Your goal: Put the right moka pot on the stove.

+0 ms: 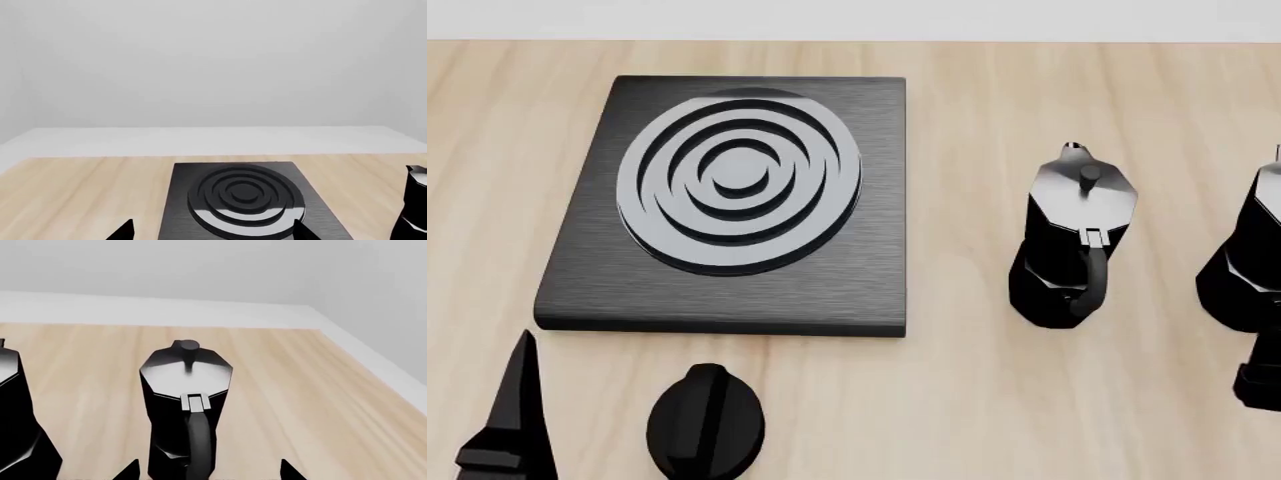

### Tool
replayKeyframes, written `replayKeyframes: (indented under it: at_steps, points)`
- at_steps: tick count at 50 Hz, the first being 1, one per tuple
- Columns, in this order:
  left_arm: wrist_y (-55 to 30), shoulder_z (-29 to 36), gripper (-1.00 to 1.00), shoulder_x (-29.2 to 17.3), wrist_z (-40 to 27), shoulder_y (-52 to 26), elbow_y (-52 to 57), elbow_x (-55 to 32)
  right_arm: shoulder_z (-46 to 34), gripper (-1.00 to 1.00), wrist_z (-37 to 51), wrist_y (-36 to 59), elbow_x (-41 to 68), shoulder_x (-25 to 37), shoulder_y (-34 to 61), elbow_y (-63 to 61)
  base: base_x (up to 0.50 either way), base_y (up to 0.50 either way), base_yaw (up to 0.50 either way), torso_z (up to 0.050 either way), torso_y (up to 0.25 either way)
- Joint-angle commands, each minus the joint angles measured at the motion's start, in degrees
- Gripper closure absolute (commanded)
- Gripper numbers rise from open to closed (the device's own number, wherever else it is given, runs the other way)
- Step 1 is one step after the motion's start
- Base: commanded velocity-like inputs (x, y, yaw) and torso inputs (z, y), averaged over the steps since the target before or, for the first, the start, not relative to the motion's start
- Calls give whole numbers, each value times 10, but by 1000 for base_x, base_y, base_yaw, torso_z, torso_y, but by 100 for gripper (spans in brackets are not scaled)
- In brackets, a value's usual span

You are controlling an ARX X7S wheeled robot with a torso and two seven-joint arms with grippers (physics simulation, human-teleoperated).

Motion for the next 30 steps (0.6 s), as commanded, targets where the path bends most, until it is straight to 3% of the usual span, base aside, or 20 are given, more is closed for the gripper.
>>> replayKeyframes:
  at_steps: [1, 30]
  points:
    - [1, 1, -100, -1, -1, -2, -2, -4, -17, -100, -11, -13, -15, -9, 23, 35, 0, 0, 0, 0, 0]
    - [6, -1, -100, -6, -4, -3, -2, -16, -40, -100, -26, -28, -36, -30, 70, 102, 0, 0, 0, 0, 0]
